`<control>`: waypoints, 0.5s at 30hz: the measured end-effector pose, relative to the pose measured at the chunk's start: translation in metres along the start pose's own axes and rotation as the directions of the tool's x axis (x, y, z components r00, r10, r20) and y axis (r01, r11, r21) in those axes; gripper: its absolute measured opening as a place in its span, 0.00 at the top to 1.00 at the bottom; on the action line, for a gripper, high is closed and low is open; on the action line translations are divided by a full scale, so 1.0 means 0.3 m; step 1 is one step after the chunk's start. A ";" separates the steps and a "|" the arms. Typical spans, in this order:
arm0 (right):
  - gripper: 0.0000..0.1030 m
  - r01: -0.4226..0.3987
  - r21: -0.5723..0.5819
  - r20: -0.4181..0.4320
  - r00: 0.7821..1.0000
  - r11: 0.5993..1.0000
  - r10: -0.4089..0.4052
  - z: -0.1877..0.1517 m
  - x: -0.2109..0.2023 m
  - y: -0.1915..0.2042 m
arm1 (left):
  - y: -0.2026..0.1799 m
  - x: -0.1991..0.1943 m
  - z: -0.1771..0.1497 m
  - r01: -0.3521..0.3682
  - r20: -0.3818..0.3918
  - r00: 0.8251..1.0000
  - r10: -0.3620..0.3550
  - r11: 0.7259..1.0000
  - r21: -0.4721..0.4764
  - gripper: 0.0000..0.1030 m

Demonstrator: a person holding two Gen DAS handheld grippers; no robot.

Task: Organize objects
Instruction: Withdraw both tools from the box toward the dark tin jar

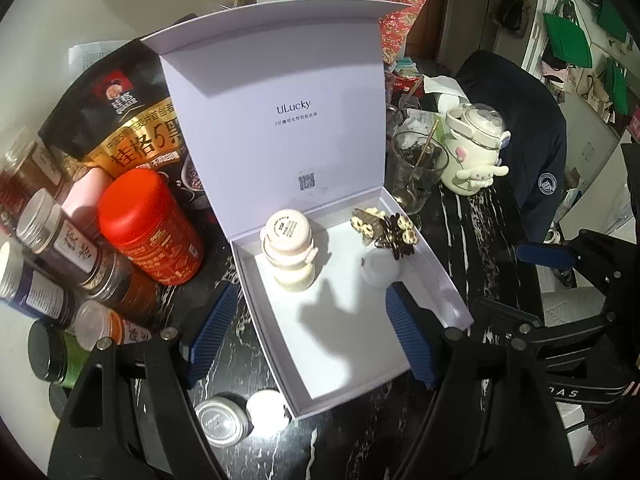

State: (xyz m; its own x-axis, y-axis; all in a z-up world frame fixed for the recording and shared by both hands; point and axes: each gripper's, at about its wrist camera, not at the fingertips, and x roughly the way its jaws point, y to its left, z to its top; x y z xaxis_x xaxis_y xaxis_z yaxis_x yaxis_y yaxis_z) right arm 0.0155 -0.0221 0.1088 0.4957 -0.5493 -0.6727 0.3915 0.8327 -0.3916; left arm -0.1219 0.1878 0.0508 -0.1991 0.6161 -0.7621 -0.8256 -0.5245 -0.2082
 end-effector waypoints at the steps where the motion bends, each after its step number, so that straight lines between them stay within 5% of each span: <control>1: 0.31 0.001 0.000 -0.001 1.000 1.000 -0.001 -0.011 -0.010 0.005 | -0.003 -0.009 -0.008 0.000 0.001 1.000 0.000 1.000 0.001 0.27; 15: 0.31 -0.004 0.013 -0.029 1.000 1.000 0.004 -0.184 -0.089 0.041 | -0.059 -0.100 -0.163 0.021 -0.020 1.000 -0.021 1.000 0.000 0.26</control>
State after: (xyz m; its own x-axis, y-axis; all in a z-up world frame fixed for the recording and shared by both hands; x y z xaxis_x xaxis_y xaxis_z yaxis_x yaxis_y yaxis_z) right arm -0.0355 0.0067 0.0873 0.4745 -0.5438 -0.6921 0.3998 0.8337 -0.3809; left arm -0.0755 0.1500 0.0474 -0.1709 0.6153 -0.7695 -0.8299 -0.5109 -0.2243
